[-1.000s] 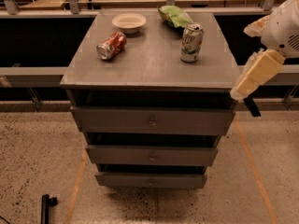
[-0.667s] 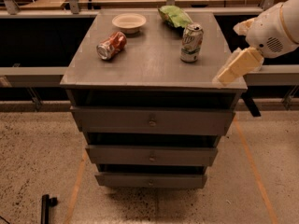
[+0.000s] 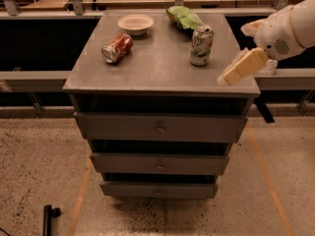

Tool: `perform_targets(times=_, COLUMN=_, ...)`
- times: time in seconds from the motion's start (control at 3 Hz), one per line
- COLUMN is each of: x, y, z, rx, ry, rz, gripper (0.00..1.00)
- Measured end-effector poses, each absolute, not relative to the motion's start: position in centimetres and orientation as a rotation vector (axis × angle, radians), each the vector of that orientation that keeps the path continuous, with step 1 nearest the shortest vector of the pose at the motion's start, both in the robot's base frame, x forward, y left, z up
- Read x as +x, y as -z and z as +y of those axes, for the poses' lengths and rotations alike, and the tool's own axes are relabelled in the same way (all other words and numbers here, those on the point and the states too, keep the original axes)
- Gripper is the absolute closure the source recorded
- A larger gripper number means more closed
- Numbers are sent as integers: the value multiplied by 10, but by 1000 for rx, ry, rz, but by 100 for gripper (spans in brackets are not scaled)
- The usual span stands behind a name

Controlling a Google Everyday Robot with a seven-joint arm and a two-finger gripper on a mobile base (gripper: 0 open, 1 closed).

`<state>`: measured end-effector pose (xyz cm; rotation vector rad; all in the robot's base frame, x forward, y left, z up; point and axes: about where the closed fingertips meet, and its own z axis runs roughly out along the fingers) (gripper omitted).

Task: Knock 7up can over

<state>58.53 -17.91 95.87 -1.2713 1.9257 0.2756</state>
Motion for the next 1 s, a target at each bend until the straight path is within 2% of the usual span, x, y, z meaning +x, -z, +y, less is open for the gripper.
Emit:
perform_targets(times=0.67, x=685, y=-952, z=-154, rx=-1032, ry=-472, rz=1769, gripper=0)
perform_targets(times=1.0, x=721, y=-940, z=-157, rx=-942, ry=-516, rz=1737, gripper=0)
